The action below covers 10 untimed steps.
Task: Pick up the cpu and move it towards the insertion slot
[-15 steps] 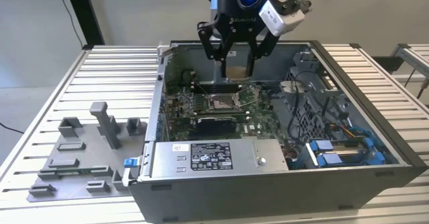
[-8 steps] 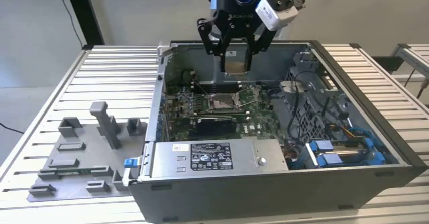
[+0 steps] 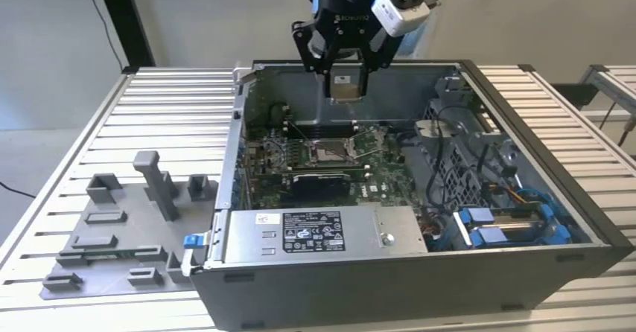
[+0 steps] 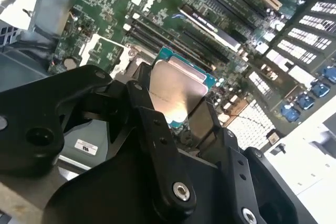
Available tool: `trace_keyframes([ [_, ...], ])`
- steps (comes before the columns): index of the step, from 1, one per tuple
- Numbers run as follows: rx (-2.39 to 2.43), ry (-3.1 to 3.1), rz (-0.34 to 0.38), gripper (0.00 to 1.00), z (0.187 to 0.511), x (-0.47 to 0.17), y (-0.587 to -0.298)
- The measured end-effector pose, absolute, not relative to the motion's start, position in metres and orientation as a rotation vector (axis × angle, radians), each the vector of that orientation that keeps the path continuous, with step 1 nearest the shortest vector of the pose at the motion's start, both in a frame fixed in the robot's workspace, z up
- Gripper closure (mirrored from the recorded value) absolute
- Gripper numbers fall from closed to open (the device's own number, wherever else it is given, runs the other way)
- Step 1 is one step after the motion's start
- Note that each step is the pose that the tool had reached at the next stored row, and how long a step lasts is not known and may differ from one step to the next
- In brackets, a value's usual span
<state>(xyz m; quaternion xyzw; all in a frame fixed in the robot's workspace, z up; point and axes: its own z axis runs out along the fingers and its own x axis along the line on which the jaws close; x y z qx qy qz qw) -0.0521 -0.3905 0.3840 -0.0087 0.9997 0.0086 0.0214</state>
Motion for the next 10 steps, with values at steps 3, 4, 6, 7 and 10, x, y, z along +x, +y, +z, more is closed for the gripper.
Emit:
trace_keyframes([
  [3, -0.027, 3.098, 0.027, 1.00, 0.382, -0.052, -0.378],
  [4, -0.027, 3.099, 0.027, 1.00, 0.382, -0.052, -0.374],
  [6, -0.027, 3.098, 0.027, 1.00, 0.381, -0.052, -0.366],
  [7, -0.027, 3.099, 0.027, 1.00, 0.381, -0.052, -0.362],
  [10, -0.027, 3.099, 0.027, 1.00, 0.379, -0.052, -0.351],
])
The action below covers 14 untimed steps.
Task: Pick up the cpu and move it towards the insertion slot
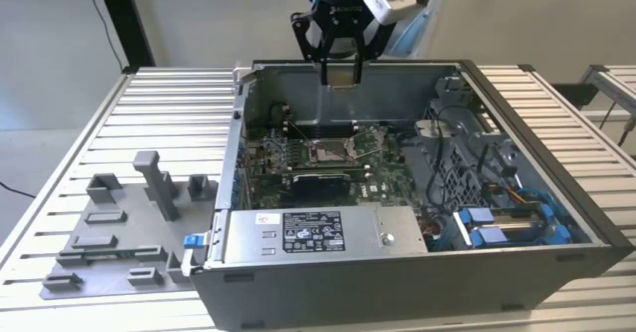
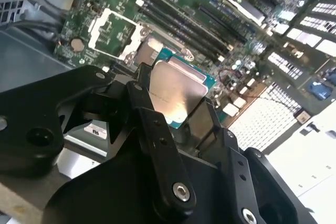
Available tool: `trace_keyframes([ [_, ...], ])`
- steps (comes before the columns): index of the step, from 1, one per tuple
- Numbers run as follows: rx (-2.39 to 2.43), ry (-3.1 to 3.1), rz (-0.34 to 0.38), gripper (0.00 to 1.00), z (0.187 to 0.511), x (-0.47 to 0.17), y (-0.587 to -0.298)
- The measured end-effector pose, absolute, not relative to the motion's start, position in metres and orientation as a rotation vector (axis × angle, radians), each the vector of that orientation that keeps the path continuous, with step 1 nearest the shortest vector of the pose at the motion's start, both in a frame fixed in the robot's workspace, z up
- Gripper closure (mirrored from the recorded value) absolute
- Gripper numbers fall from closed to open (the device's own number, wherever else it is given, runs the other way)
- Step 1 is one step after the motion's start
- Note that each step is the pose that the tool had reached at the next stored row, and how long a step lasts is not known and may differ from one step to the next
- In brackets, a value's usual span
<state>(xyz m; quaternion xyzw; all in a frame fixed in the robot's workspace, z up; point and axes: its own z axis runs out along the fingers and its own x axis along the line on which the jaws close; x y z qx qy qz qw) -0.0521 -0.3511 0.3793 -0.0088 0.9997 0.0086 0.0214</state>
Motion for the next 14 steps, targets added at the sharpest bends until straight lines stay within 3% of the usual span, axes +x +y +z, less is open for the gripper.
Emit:
trace_keyframes([
  [14, -0.027, 3.099, 0.027, 1.00, 0.374, -0.052, -0.320],
])
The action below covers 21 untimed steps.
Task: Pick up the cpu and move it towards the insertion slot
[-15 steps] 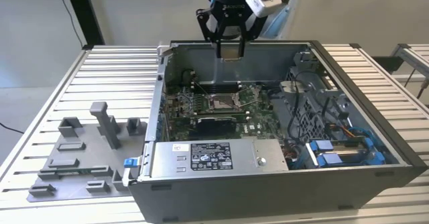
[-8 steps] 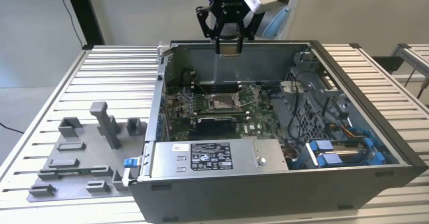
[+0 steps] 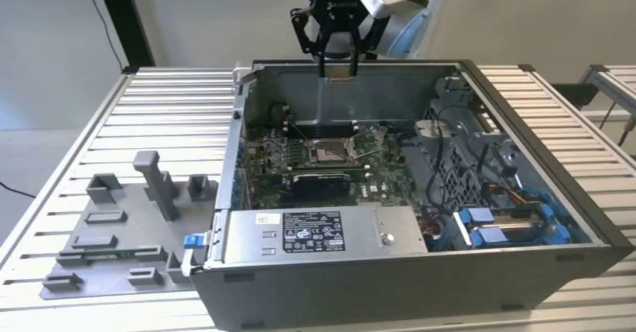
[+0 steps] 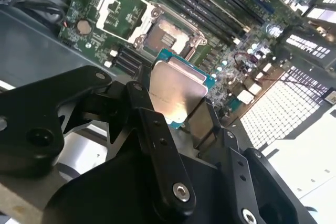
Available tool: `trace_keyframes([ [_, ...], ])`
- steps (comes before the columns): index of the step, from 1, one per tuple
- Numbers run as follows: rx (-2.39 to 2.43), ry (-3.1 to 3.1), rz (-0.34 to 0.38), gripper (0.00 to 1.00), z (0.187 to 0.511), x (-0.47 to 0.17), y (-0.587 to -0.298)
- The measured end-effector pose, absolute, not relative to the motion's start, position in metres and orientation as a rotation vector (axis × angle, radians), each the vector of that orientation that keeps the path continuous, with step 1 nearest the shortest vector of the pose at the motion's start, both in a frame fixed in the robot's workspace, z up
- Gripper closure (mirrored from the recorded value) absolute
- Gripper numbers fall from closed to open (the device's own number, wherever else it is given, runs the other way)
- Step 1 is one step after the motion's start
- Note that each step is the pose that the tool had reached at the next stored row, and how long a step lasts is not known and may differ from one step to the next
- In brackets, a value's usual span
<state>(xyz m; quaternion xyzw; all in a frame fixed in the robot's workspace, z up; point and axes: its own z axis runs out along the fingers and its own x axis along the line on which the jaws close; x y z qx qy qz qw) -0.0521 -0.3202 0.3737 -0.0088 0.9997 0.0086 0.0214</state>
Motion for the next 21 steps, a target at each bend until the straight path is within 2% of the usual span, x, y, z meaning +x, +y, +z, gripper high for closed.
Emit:
trace_keyframes([
  [7, -0.027, 3.097, 0.027, 1.00, 0.3719, -0.0521, -0.3088],
  [21, -0.027, 3.094, 0.027, 1.00, 0.3706, -0.0501, -0.3084],
])
